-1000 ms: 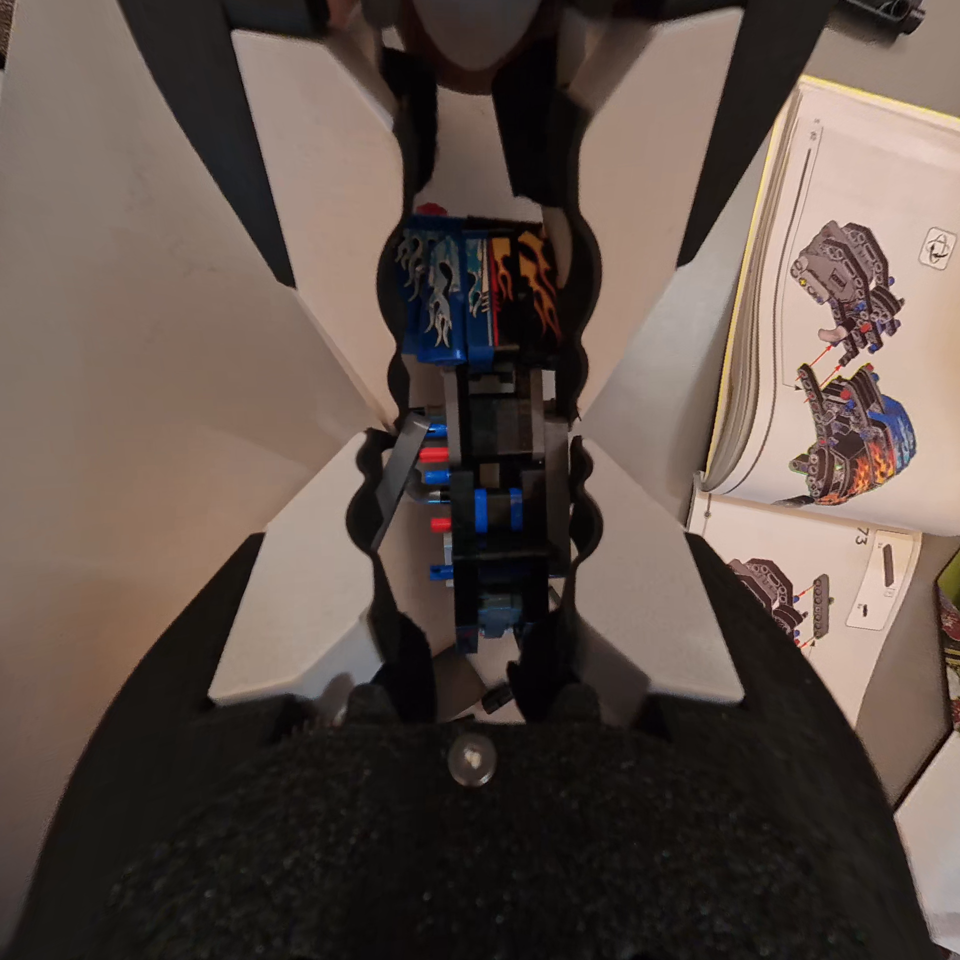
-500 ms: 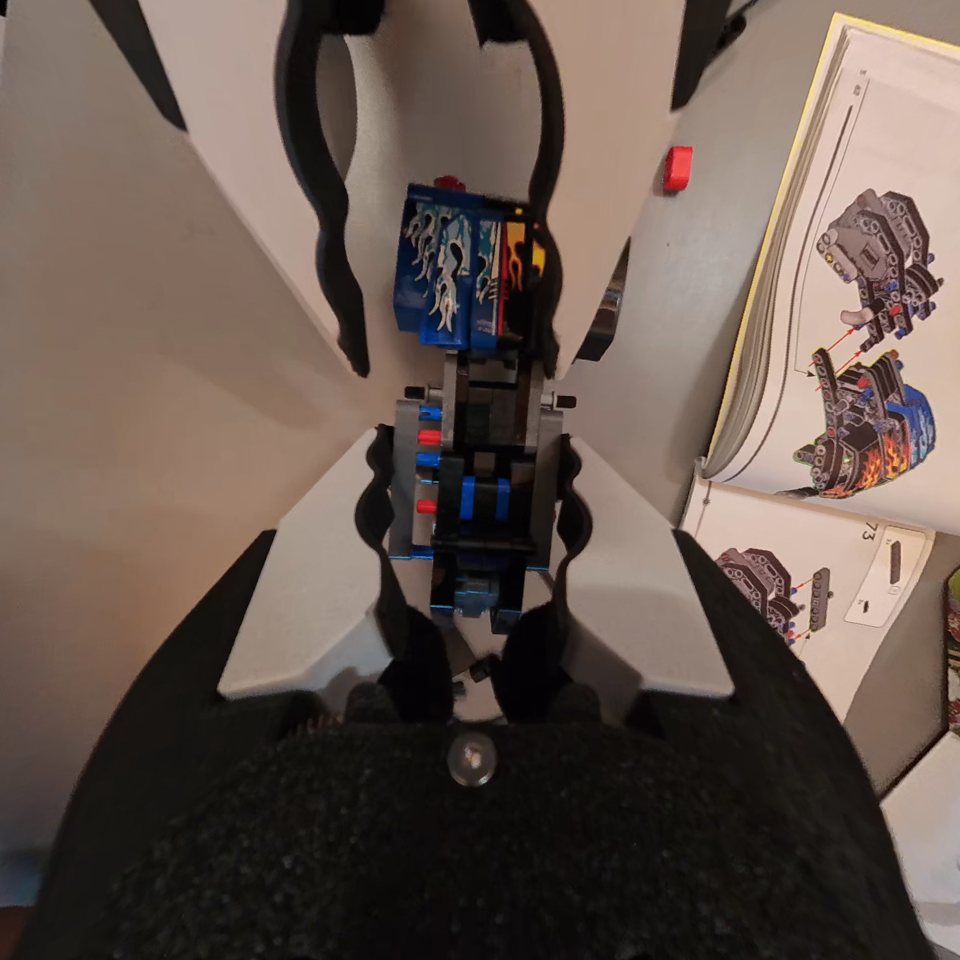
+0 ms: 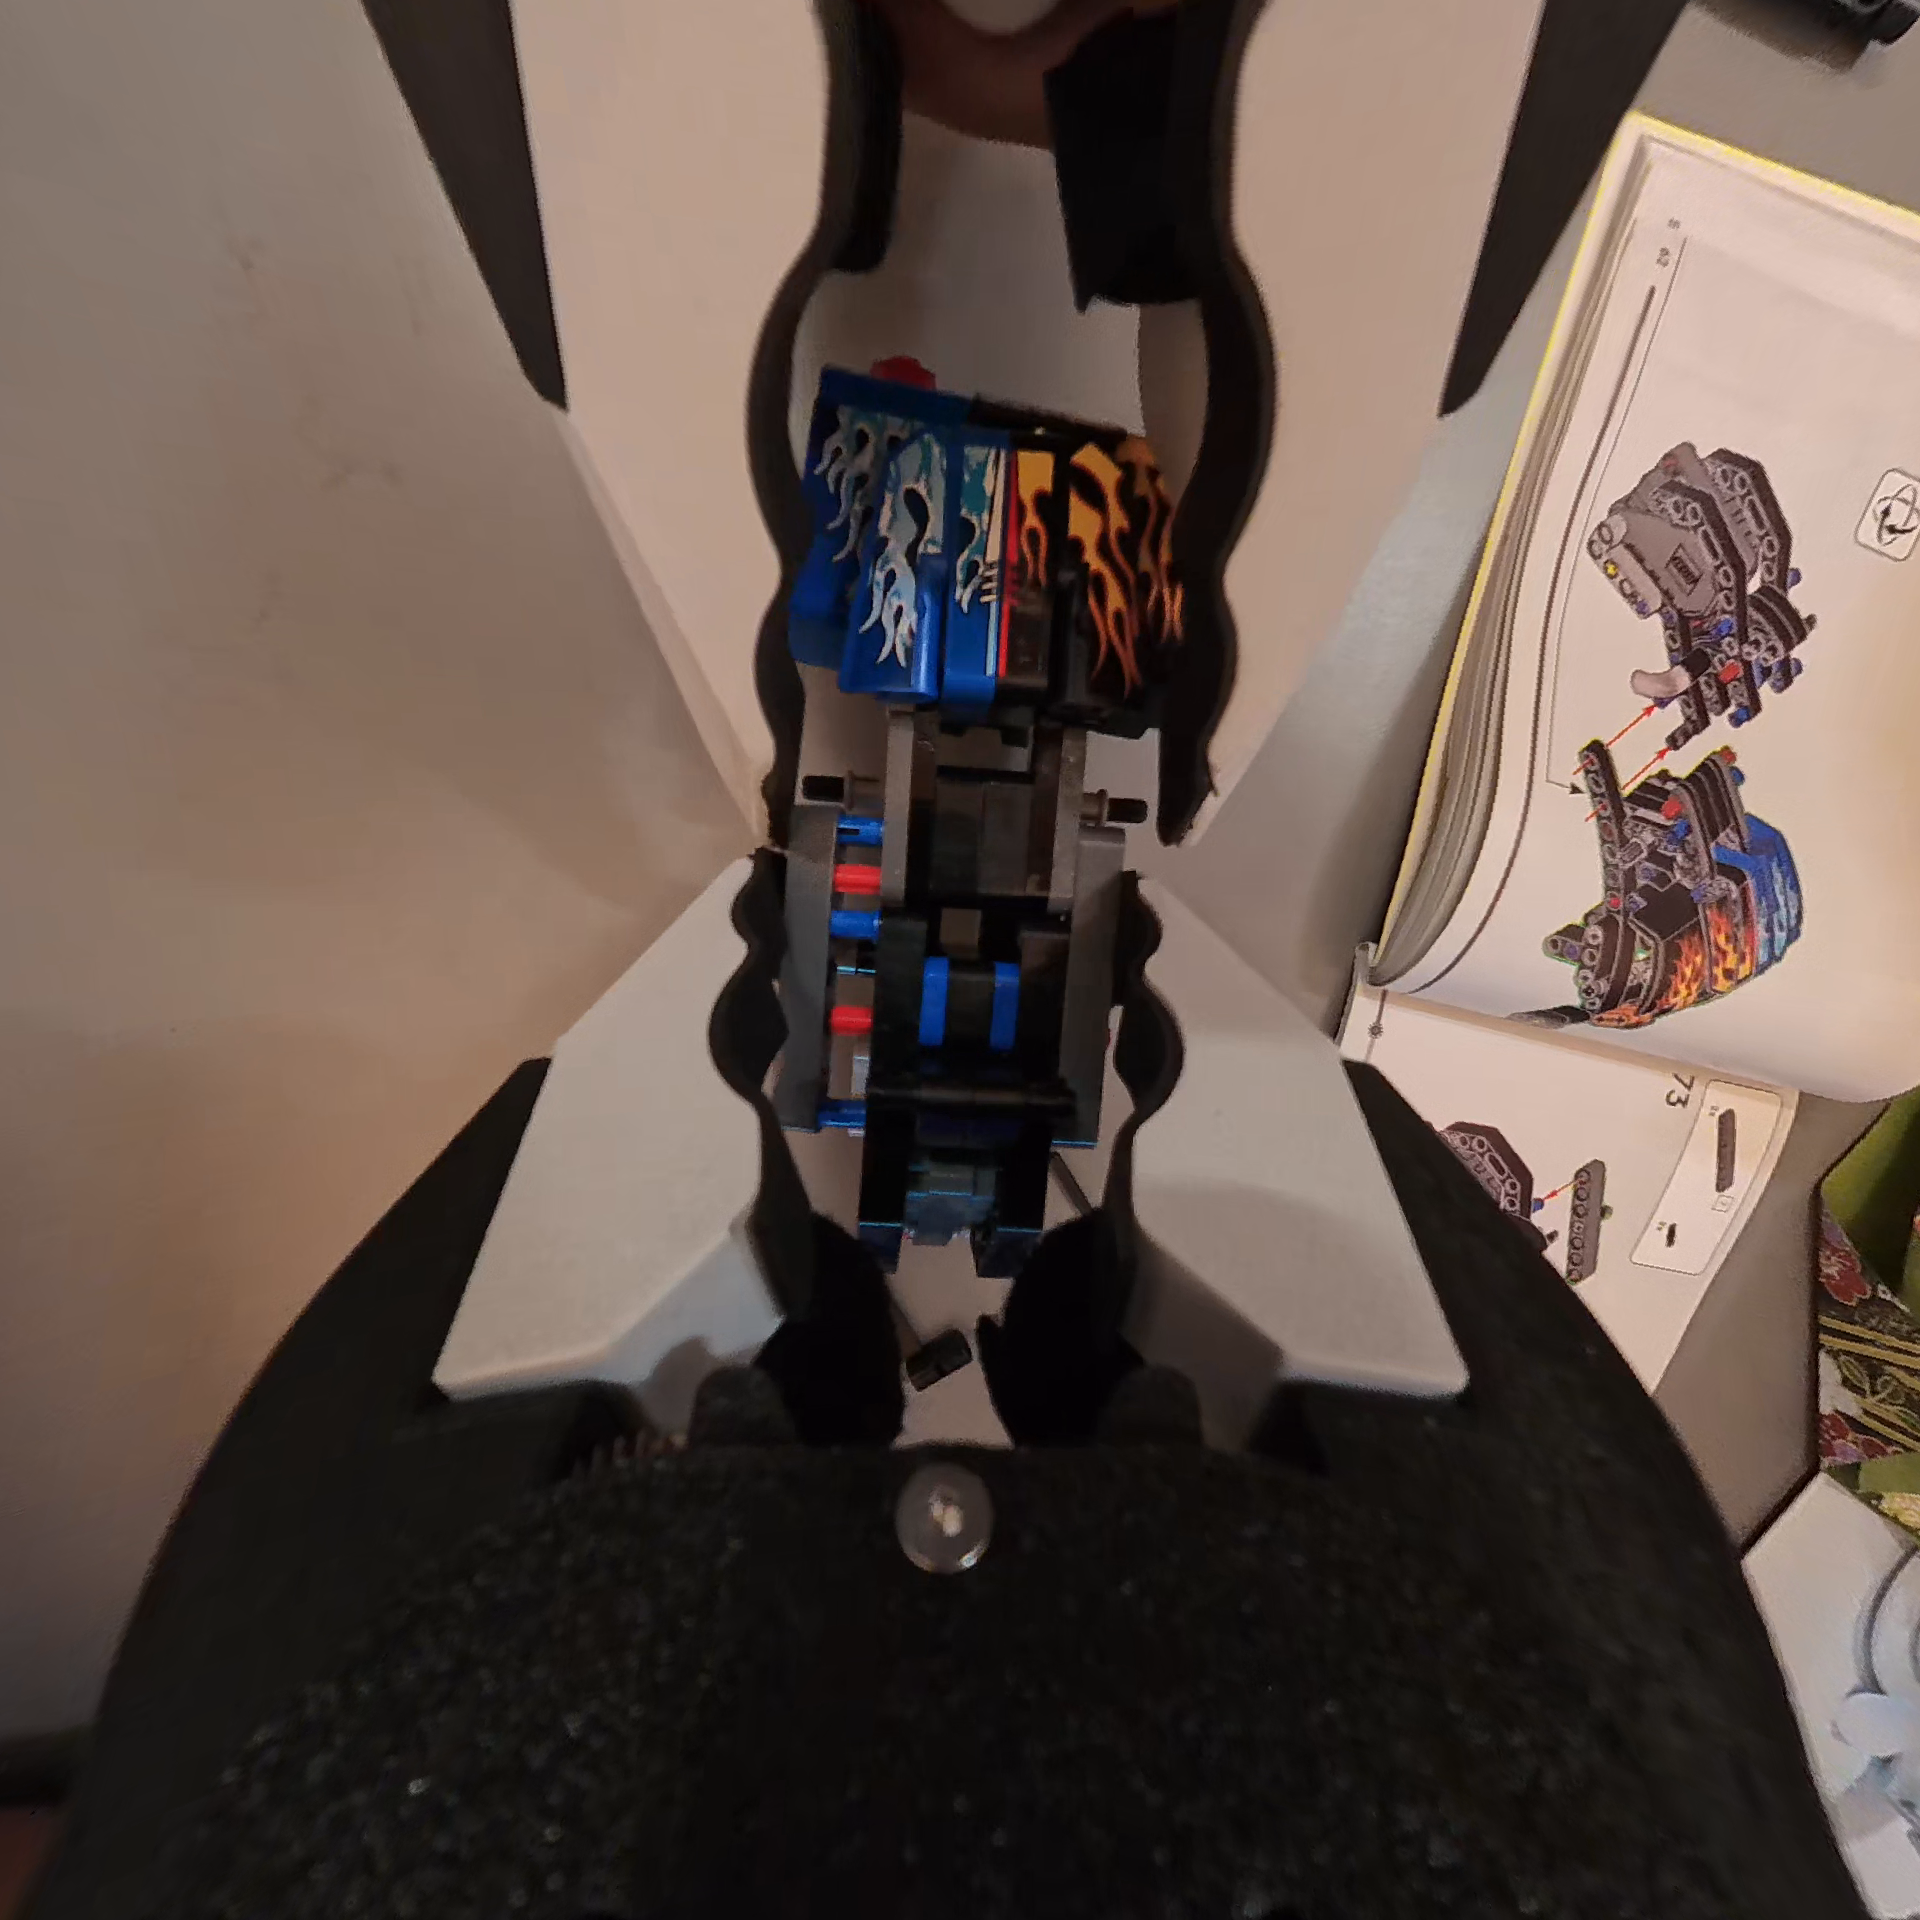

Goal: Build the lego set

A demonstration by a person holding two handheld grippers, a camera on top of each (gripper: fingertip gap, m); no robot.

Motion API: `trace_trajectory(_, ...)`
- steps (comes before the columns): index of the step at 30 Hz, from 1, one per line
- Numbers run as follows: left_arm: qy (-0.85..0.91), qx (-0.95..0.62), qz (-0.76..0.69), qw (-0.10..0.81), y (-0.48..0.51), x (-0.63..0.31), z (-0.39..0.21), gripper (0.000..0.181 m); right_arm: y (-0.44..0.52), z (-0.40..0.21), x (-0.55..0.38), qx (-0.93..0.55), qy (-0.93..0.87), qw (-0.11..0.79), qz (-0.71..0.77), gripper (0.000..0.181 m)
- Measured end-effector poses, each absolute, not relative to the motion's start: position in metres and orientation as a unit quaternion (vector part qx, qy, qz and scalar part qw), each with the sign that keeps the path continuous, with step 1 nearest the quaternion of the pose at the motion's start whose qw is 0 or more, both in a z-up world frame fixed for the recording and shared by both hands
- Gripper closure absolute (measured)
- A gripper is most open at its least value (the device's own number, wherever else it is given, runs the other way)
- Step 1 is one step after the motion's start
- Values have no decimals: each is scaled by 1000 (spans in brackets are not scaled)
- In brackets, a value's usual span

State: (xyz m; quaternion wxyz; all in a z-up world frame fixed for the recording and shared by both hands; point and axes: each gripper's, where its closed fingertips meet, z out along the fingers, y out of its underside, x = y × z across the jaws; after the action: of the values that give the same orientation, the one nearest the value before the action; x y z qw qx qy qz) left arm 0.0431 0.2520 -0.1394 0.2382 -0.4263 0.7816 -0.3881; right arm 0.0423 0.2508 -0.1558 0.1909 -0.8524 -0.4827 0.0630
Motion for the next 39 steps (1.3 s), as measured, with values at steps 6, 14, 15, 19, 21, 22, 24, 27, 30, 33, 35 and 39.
trace_trajectory(6, 788, -411, -377, 260, 249, 43, -139, 128, 251, -156, 42, -849, -486, 196, 69, 119)
trace_trajectory(14, 785, -419, -379, 256, 249, 42, -139, 128, 250, -156, 40, -845, -485, 208, 92, 119)
trace_trajectory(15, 784, -420, -383, 252, 249, 42, -138, 128, 250, -155, 39, -848, -479, 207, 98, 119)
trace_trajectory(19, 782, -415, -392, 250, 248, 41, -137, 128, 250, -155, 38, -851, -476, 204, 91, 118)
trace_trajectory(21, 778, -419, -396, 250, 249, 41, -137, 129, 251, -154, 37, -846, -477, 220, 97, 117)
trace_trajectory(22, 774, -423, -401, 248, 249, 41, -136, 129, 252, -153, 36, -844, -474, 228, 101, 117)
trace_trajectory(24, 769, -425, -409, 246, 250, 42, -135, 129, 253, -151, 36, -843, -469, 242, 107, 116)
trace_trajectory(27, 767, -424, -409, 253, 250, 43, -135, 129, 253, -147, 36, -836, -468, 263, 115, 116)
trace_trajectory(30, 765, -426, -409, 256, 251, 43, -135, 129, 253, -128, 39, -827, -452, 304, 138, 112)
trace_trajectory(33, 763, -427, -412, 257, 251, 44, -134, 129, 244, -111, 54, -828, -416, 346, 148, 109)
trace_trajectory(35, 761, -430, -414, 256, 252, 44, -134, 129, 233, -117, 67, -834, -410, 352, 113, 106)
trace_trajectory(39, 760, -430, -414, 258, 252, 45, -134, 129, 235, -134, 75, -825, -427, 368, 36, 106)
